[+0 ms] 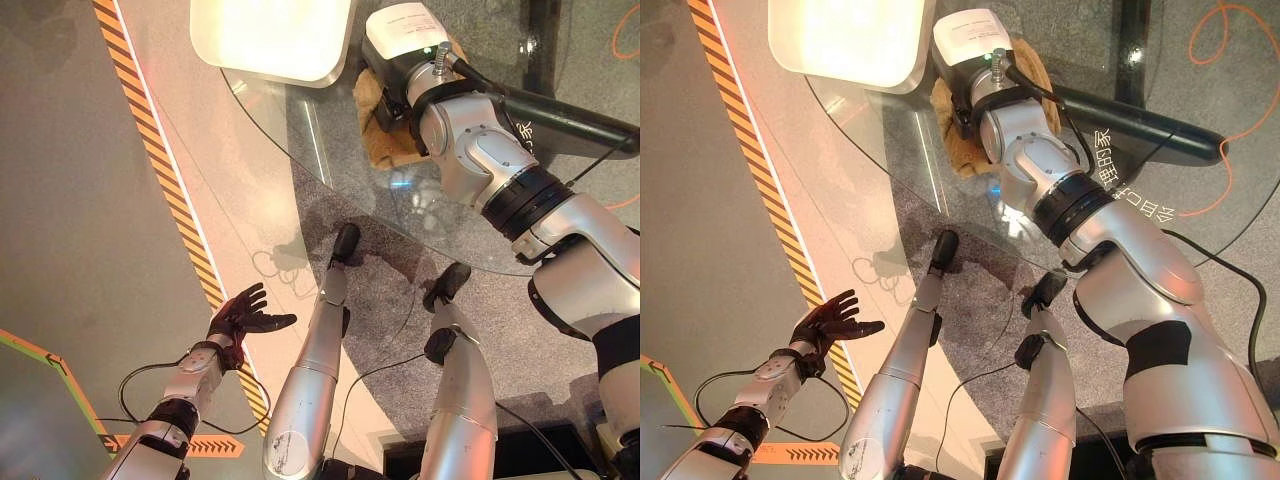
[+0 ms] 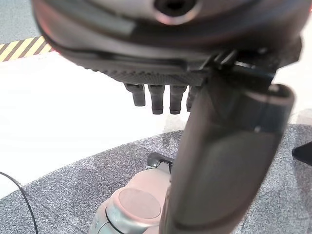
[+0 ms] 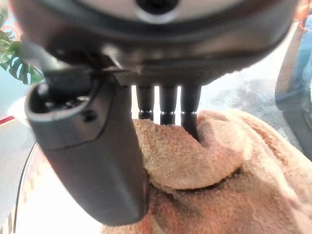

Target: Wipe the table with a cloth and put it in the basket.

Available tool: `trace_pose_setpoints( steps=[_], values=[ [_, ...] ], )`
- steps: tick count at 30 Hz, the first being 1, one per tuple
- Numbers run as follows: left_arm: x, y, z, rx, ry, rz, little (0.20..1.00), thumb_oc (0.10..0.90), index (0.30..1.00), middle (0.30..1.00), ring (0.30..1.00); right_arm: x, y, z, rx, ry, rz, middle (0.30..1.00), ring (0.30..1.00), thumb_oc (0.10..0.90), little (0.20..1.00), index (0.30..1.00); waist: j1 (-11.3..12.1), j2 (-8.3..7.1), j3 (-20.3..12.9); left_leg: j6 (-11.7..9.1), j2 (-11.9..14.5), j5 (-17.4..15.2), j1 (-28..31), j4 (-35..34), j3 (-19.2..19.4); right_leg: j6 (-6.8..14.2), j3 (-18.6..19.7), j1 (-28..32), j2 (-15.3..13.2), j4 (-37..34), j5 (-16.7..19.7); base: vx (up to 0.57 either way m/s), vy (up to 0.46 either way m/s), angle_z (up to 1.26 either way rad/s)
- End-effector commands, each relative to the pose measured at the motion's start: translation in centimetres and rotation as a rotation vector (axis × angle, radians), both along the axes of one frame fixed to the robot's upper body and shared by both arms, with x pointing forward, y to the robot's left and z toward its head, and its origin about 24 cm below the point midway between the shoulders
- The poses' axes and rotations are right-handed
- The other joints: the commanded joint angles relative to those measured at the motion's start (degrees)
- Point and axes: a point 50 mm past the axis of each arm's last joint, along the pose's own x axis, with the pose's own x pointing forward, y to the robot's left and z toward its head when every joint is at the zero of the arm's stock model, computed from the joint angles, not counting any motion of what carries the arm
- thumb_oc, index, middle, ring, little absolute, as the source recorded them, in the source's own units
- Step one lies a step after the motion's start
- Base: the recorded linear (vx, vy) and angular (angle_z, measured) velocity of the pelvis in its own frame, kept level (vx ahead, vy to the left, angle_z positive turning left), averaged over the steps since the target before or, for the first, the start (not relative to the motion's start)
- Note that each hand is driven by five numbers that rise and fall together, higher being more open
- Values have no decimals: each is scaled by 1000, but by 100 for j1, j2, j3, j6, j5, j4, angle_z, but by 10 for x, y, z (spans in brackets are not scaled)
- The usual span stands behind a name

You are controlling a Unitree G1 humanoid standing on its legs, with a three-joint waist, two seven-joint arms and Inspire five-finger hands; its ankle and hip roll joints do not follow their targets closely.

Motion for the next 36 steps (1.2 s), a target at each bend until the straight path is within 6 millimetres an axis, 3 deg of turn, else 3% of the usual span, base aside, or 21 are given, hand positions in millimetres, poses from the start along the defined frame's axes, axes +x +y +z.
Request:
trace_pose_setpoints(
  steps=[1,6,10,15,21,29,36],
  values=[
    [-28,27,-15,74,82,44,900,800,900,900,900,-26,59,16,-11,-127,225,300,300,100,200,300,126,-86,-69,623,-450,-205,-95,355,334,234,-260,340,18,-279,127,0,0,0],
    [-28,31,-13,79,77,41,900,800,900,900,900,-9,20,29,57,-201,44,300,300,100,200,300,147,-88,-69,614,-430,-211,-106,350,326,249,-291,361,13,-311,164,-16,-8,4],
    [-32,34,-13,88,73,41,900,800,900,900,900,-1,-27,49,98,-298,-125,300,300,100,200,300,156,-113,-69,597,-404,-233,-115,365,310,273,-321,393,-1,-355,204,-6,-4,1],
    [-36,40,-13,84,71,48,900,800,900,900,900,-5,-91,72,79,-403,-380,300,300,100,200,300,109,-130,-69,602,-382,-242,-105,348,318,293,-322,396,-9,-401,250,0,0,0],
    [-41,48,-12,79,74,60,900,800,900,900,900,-19,-149,87,87,-471,-609,300,300,100,200,300,38,-151,-69,612,-355,-248,-112,327,337,301,-302,382,-18,-447,272,-3,3,1],
    [-41,64,-6,60,73,90,900,800,900,900,900,-41,-208,92,136,-502,-834,300,300,100,200,300,-121,-183,-69,622,-297,-242,-72,259,426,311,-223,365,-8,-494,297,0,0,0],
    [-40,74,-2,58,77,104,900,800,900,900,900,-56,-239,90,200,-512,-954,300,300,100,200,300,-209,-201,-69,615,-269,-244,-39,206,467,323,-183,364,2,-550,323,-2,0,0]
  ],
)
